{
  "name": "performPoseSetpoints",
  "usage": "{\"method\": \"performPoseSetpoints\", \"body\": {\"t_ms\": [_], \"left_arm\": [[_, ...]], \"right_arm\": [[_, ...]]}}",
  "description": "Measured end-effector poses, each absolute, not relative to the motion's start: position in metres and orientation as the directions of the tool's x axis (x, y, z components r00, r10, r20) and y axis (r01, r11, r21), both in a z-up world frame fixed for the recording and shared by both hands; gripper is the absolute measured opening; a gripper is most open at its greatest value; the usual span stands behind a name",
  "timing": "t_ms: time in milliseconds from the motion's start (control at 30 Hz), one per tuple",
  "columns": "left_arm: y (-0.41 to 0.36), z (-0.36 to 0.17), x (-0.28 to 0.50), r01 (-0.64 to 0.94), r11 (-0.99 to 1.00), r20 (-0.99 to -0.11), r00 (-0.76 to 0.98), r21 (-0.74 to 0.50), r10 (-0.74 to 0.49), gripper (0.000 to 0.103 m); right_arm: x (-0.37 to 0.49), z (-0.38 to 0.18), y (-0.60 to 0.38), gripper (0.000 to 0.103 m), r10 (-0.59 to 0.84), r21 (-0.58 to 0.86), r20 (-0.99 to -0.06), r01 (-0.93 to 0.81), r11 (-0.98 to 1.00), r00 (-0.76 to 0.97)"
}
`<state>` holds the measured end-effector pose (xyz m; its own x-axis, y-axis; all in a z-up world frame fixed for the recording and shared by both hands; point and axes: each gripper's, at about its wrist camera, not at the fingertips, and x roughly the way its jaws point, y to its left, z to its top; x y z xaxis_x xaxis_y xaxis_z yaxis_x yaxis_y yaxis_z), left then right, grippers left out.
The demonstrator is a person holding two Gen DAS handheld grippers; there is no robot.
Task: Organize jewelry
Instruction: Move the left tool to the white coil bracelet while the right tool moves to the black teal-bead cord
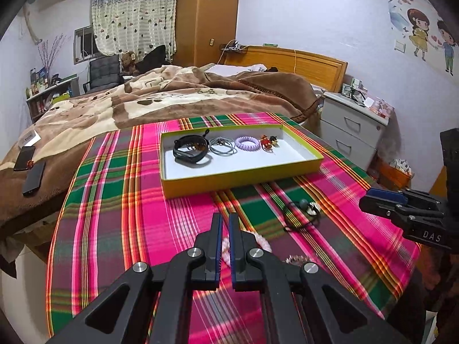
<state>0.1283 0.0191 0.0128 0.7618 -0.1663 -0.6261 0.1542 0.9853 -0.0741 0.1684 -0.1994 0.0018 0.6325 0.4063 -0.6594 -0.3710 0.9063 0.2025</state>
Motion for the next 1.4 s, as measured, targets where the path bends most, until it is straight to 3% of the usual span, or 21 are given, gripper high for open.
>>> {"method": "performPoseSetpoints", "body": {"t_ms": [200, 1400], "left_arm": [[0.017, 0.005, 0.113, 0.168, 0.982, -0.638, 0.748, -0.084, -0.182, 0.015], [0.016, -0.04, 0.149, 0.104, 0.971, -0.758, 0.609, -0.215, -0.233, 0.023]], "right_arm": [[0.155, -0.007, -0.201, 0.035, 0.416, 0.232, -0.67, -0.358, 0.904, 0.616], [0.19, -0.03, -0.183, 0.035, 0.413, 0.266, -0.718, -0.327, 0.907, 0.56]]}}
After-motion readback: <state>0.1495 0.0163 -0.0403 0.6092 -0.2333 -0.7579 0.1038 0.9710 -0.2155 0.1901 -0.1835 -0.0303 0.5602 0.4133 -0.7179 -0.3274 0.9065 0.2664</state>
